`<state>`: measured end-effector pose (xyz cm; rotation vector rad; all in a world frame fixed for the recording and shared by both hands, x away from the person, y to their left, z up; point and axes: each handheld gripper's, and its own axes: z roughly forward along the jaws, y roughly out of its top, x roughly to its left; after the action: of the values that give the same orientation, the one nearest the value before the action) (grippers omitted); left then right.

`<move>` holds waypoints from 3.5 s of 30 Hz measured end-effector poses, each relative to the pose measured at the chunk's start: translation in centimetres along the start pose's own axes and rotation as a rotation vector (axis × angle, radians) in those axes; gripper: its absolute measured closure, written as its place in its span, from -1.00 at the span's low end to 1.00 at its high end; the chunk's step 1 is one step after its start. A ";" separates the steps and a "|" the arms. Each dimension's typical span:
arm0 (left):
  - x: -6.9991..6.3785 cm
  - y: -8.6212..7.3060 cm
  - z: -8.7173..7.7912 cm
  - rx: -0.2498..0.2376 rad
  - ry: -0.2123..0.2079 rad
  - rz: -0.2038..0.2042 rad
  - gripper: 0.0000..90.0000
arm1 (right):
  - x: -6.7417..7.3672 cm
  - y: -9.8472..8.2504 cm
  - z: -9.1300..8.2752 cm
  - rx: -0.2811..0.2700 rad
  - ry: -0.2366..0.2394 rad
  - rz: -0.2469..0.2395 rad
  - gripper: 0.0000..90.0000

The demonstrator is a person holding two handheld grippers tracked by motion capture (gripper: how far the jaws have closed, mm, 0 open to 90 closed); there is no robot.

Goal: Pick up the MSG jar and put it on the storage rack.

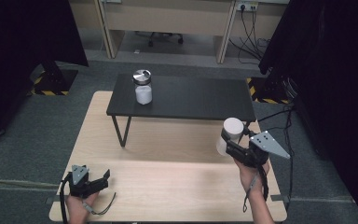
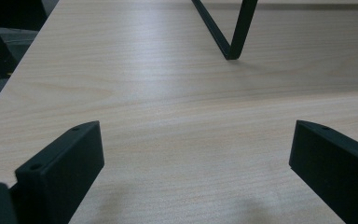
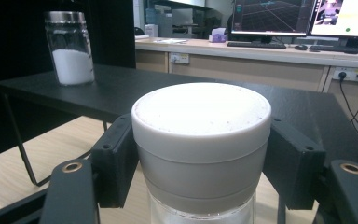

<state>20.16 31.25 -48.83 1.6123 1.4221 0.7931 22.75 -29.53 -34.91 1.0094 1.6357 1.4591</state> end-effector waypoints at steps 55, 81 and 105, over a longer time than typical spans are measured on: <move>0.5 0.2 0.3 0.009 -0.034 0.013 -0.96 | -3.0 7.5 5.8 -0.022 -0.085 0.056 -0.25; 0.5 0.2 0.2 0.005 -0.030 0.005 -0.97 | -4.9 8.5 10.5 -0.027 -0.092 0.036 -0.25; 0.4 0.1 0.2 0.004 -0.029 0.005 -0.97 | -5.6 8.1 11.0 -0.008 -0.083 0.056 -0.25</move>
<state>20.44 31.63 -48.83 1.6248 1.3998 0.7675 35.82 -29.25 -28.00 1.1043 1.5529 1.4403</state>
